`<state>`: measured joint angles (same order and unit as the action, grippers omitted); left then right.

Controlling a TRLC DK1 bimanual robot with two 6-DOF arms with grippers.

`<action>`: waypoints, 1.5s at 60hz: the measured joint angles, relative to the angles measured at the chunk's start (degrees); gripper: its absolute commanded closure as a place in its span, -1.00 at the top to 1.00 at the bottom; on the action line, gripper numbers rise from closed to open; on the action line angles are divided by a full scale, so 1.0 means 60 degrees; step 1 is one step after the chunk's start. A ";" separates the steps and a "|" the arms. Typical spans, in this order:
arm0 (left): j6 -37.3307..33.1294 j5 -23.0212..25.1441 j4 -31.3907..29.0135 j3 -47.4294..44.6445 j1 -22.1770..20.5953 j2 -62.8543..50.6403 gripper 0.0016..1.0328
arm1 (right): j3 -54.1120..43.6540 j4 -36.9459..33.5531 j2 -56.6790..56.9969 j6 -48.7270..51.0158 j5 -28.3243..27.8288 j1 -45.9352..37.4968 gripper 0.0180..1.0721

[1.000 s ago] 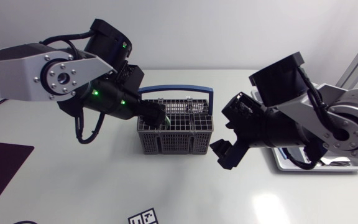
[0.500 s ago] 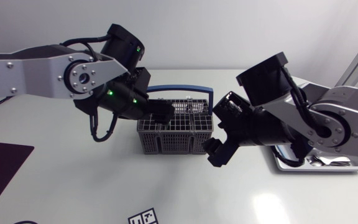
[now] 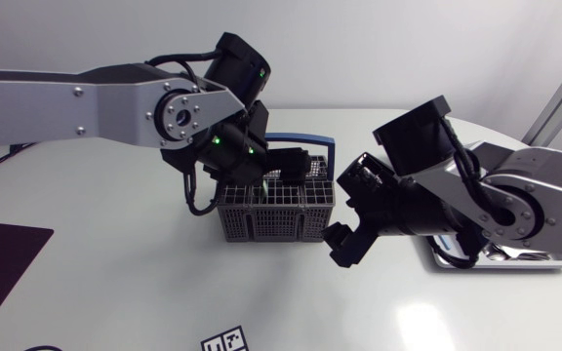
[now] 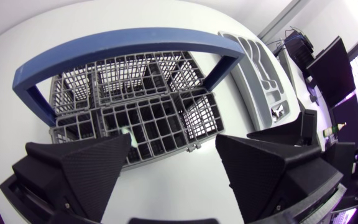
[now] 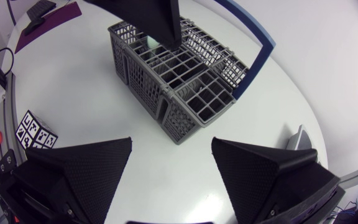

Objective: Transfer all utensils from the basket to the drawer tray.

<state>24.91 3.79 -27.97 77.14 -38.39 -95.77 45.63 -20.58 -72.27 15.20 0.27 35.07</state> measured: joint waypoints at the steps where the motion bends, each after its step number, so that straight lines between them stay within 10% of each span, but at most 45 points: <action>1: 0.0135 0.0000 -0.0025 0.0044 0.0000 -0.0062 0.89 | -0.0004 0.0004 0.0000 -0.0004 0.0000 -0.0007 0.76; 30: 0.1650 -0.1173 -0.0790 0.0823 -0.0117 -0.0302 0.76 | -0.0262 0.0295 0.0004 0.0004 -0.0004 -0.0058 0.76; 62: 0.1676 -0.2084 -0.1840 0.1603 -0.0117 -0.0925 -0.64 | -0.0455 0.0477 0.0004 0.0004 -0.0033 -0.0117 0.76; 90: 0.1821 -0.2218 -0.2259 0.1621 -0.0135 -0.1392 -0.65 | -0.0594 0.0543 0.0004 0.0036 -0.0033 -0.0117 0.76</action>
<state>35.83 -9.52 -41.52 86.87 -39.20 -104.12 42.06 -17.32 -72.25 15.42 0.08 34.37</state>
